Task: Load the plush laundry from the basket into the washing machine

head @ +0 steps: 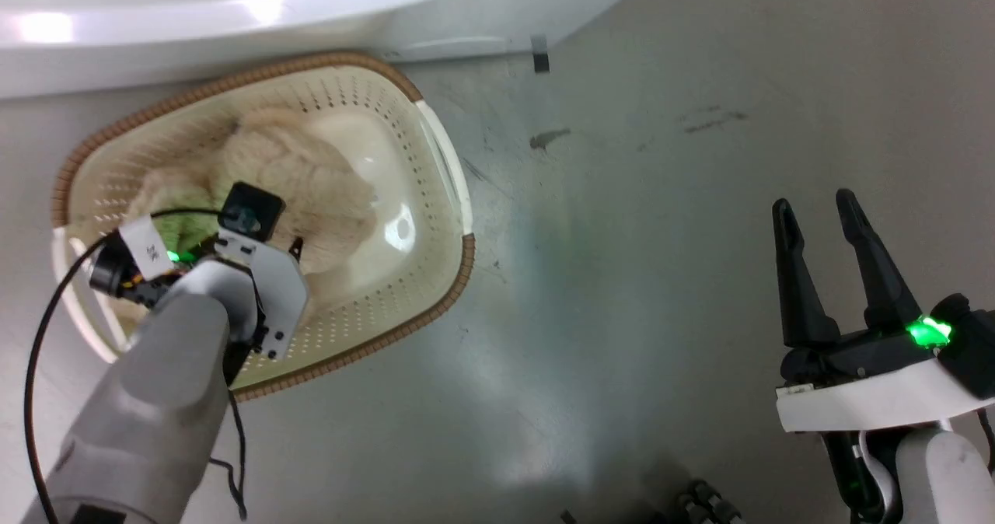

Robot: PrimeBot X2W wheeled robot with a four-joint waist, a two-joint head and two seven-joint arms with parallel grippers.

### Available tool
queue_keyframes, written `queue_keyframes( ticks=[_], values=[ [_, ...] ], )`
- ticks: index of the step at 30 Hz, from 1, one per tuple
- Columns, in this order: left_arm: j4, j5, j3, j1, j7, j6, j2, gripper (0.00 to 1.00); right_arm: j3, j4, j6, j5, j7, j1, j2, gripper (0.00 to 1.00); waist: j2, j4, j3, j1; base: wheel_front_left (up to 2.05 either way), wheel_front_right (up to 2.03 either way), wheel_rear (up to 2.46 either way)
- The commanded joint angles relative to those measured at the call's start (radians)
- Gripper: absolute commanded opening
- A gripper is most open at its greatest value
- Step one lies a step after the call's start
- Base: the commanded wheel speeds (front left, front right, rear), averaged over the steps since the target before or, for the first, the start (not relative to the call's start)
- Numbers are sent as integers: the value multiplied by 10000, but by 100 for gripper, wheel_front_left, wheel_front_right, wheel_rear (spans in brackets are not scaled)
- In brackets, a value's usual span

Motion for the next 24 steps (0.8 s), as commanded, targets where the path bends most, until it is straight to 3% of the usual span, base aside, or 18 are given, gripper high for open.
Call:
queue_keyframes(
  ticks=[1, 18, 19, 20, 24],
  values=[
    [236, 10, -168, -344, 69, -48, 85, 100, 19, -70, 5, 115, -114, -184, -2, 100, -1, -166, 267, -1, 0, 0, 0],
    [2085, -218, -1355, -2153, 316, -82, 709, 100, -51, 80, 6, 914, -468, -551, -2, 100, -1, -710, 1960, -1, 0, 0, 0],
    [2197, -281, -1384, -2215, 300, -89, 740, 61, -52, 101, 6, 955, -489, -582, -2, 100, -1, -739, 2032, -1, 0, 0, 0],
    [2301, -358, -1401, -2271, 230, -100, 776, 0, -45, 123, 6, 994, -509, -614, -2, 100, -1, -771, 2092, -1, 0, 0, 0],
    [2711, -557, -1582, -2417, -55, -89, 818, 0, -87, 199, 6, 1073, -593, -698, -2, 100, -1, -829, 2189, -1, 0, 0, 0]
  ],
)
